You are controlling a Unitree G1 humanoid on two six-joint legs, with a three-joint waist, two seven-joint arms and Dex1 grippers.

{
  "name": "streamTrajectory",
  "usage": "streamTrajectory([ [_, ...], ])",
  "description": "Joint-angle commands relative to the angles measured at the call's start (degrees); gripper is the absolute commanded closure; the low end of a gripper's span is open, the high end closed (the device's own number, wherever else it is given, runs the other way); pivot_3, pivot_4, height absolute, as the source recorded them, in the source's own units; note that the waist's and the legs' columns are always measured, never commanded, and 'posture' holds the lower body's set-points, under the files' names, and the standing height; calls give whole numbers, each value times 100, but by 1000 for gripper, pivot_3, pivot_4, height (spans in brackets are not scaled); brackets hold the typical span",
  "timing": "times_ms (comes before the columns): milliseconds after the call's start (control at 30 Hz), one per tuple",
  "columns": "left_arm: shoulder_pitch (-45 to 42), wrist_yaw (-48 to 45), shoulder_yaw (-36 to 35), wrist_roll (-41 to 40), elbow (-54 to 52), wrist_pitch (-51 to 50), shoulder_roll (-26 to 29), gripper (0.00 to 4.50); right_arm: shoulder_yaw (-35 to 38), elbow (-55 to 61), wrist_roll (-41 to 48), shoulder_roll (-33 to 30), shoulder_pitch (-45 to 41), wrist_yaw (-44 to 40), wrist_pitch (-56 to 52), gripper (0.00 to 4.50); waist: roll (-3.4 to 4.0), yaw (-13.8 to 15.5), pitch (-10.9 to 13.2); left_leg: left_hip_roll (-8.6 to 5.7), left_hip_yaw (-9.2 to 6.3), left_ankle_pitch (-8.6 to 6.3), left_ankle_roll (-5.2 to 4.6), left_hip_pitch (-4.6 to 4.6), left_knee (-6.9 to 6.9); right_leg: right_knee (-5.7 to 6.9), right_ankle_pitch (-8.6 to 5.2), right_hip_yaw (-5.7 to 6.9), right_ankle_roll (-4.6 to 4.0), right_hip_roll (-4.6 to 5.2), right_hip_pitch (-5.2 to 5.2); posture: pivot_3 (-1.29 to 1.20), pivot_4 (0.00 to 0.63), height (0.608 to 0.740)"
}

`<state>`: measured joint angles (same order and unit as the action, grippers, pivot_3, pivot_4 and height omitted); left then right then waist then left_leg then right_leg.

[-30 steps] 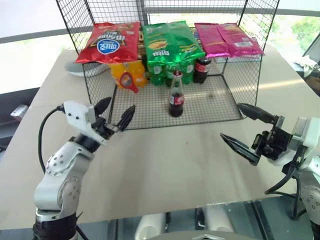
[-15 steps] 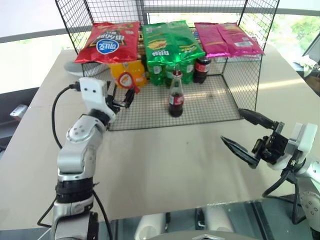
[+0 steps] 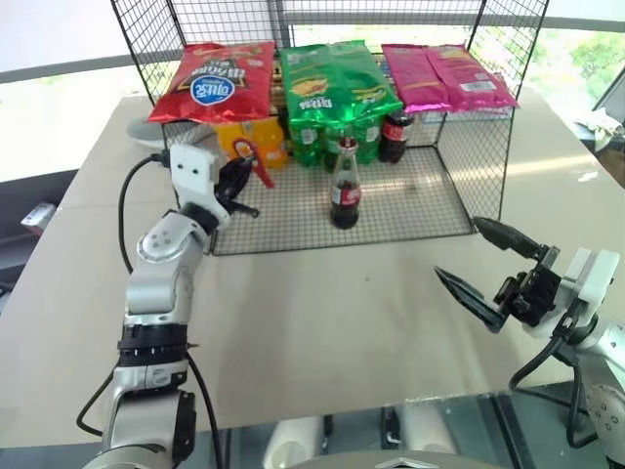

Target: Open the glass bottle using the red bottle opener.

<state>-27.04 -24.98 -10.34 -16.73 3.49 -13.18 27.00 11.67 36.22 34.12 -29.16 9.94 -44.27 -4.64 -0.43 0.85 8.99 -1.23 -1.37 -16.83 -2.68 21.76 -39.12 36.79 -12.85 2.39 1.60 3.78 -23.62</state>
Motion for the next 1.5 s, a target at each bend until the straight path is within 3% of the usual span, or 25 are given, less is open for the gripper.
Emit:
streamTrajectory([
  [33, -126, -50, -69, 83, -29, 228, 79, 4471, 74, 270, 42, -11, 6, 73, 96, 0, 0, -4, 0, 0, 0, 0, 0, 0, 0, 0, 0, 0, 0, 0, 0, 0, 150, 740],
  [167, 0, -192, -141, -22, -168, 223, 90, 4471, 75, 293, 56, -32, 8, 103, 70, 0, 0, -1, 0, 0, -1, 0, 0, 0, 0, 0, 0, 1, 0, 0, 0, 0, 150, 740],
  [400, 70, 15, -106, 190, -262, 129, 102, 1217, 61, 324, 82, -64, -4, 145, 3, 0, 0, 1, 0, 0, -1, 0, 0, 0, -1, 0, 0, 1, 0, 1, 0, 0, 150, 740],
  [1033, -624, -339, 1, 487, 643, 444, 236, 1217, 23, 438, 33, -47, -14, 310, -109, 0, 0, -2, 0, -1, 1, 0, 0, 0, -4, 4, 1, 1, 2, -17, 0, 0, 150, 740],
  [1167, -543, -555, 12, 423, 564, 466, 247, 2772, 17, 458, 16, -38, 24, 335, -93, 0, 0, 1, 0, -1, 0, 0, 0, 1, -4, 3, 1, 1, 2, -13, 0, 0, 150, 740],
  [1267, -462, -714, 11, 382, 465, 456, 262, 4229, 25, 465, 16, -40, 50, 349, -86, 0, 0, -1, 0, -1, 0, 0, 0, 0, -4, 4, 1, 1, 2, -12, 0, 0, 150, 740],
  [1500, -393, -1184, -88, 80, 219, 259, 420, 4371, 28, 484, 24, -50, 94, 379, -101, 0, -1, -2, 0, 0, -1, 0, 0, 0, -5, 5, 1, 1, 2, -9, 0, 0, 150, 740],
])
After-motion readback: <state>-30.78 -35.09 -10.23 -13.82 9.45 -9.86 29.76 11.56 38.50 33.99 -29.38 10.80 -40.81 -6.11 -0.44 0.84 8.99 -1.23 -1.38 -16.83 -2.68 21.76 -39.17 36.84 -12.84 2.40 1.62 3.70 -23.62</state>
